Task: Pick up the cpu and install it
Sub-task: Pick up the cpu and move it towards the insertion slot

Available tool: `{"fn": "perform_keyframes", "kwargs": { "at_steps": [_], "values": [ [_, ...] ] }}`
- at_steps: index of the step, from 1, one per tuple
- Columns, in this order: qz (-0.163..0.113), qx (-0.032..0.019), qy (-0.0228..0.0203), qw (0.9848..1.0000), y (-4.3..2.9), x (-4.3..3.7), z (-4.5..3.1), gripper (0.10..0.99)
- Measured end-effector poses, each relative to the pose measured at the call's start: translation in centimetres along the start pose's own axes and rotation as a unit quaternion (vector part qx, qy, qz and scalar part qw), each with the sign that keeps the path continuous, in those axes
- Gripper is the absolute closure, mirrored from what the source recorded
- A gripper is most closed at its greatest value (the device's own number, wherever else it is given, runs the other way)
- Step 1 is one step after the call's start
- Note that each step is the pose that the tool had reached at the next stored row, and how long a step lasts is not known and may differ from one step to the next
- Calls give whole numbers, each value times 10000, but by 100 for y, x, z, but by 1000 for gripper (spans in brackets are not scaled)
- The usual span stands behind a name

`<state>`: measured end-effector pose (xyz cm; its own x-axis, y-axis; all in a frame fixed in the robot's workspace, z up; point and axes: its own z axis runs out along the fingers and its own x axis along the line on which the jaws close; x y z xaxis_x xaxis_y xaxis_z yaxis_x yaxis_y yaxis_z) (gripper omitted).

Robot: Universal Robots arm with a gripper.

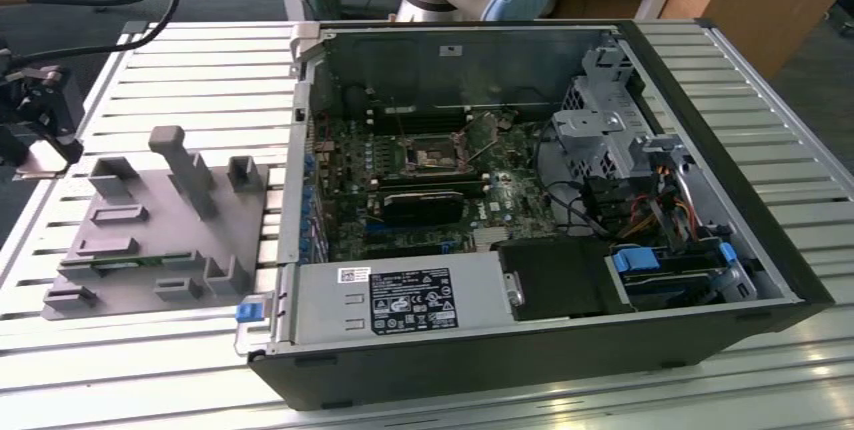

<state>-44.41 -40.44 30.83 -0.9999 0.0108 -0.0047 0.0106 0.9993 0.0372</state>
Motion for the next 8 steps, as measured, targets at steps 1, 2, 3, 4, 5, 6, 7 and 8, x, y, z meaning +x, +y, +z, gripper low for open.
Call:
{"fn": "perform_keyframes", "kwargs": {
  "at_steps": [1,2,3,4,5,6,7,8],
  "values": [
    [0,1,0,10000,1,0,-15,553],
    [0,2,0,10000,3,0,-29,553],
    [0,2,0,10000,4,0,-45,553],
    [0,2,0,10000,6,0,-61,553],
    [0,3,1,10000,7,0,-78,553],
    [0,3,0,10000,9,0,-94,553],
    [0,4,0,10000,10,-1,-110,553],
    [0,4,0,10000,12,-1,-126,553]
  ]
}}
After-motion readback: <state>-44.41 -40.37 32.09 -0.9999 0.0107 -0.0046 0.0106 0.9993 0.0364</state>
